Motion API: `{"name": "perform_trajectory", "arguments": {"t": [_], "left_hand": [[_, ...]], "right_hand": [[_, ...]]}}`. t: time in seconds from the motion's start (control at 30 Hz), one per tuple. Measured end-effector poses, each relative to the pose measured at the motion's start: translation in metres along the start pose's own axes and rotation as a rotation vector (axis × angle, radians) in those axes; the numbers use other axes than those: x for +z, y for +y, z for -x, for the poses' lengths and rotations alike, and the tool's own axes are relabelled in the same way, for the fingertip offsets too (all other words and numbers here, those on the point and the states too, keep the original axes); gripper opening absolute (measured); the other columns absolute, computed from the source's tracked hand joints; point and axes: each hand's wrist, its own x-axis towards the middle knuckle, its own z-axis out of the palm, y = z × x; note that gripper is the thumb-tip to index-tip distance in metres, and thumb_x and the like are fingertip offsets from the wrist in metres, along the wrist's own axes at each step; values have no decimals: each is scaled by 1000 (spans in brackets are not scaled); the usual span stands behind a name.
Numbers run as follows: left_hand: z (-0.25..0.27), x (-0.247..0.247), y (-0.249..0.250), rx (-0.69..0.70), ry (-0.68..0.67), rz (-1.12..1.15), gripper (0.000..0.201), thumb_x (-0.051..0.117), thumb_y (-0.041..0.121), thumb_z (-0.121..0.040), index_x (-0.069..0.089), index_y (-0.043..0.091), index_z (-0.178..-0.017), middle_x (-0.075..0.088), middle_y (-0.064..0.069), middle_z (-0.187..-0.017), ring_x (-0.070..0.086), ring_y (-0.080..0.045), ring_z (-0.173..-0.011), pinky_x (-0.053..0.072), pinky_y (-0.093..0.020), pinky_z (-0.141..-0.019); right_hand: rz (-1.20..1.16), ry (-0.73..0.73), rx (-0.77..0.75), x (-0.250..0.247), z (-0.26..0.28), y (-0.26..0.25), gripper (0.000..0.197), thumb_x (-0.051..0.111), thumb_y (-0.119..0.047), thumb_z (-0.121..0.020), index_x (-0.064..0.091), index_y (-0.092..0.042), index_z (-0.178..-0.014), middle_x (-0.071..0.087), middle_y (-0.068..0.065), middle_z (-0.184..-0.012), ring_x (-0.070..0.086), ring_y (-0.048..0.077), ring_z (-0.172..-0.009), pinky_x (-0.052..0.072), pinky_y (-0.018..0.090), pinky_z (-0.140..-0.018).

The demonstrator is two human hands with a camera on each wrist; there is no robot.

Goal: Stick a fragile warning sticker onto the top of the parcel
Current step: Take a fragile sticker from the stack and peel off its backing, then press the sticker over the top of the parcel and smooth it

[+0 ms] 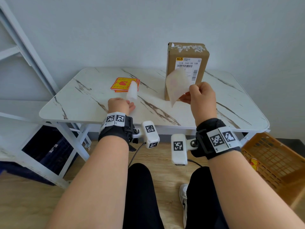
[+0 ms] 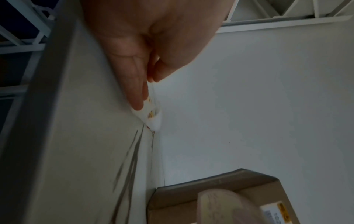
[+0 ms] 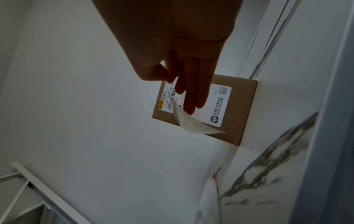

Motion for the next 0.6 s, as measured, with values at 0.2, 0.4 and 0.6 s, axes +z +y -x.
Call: {"name": "perform_trajectory", "arguments": {"t": [0.2, 0.4, 0.6], "left_hand": [[9, 8, -2, 270, -78, -289, 25, 43, -1, -92, 64, 13, -93, 64, -8, -111, 62, -27, -112, 51, -38, -99], [44, 17, 17, 518, -135, -460, 31, 47, -5, -83, 67, 19, -88, 67, 6, -90, 63, -13, -90, 53, -34, -92], [93, 32, 33, 646, -400, -525, 20, 64, 9, -79, 68, 27, -73, 63, 9, -79, 55, -6, -73, 44, -20, -72]], "right_hand": [[19, -32, -12, 4, -2, 2, 9, 45, -9, -89, 52, -4, -86, 71, 14, -98, 74, 25, -77, 59, 49, -80], [57, -30, -84, 3, 2, -7, 22, 48, -15, -80, 56, 5, -77, 70, 20, -81, 67, 27, -75, 57, 46, -80], [83, -10, -111, -6, 3, -14, 17, 55, -10, -79, 55, -9, -62, 48, 2, -59, 41, 13, -58, 36, 25, -57]]}}
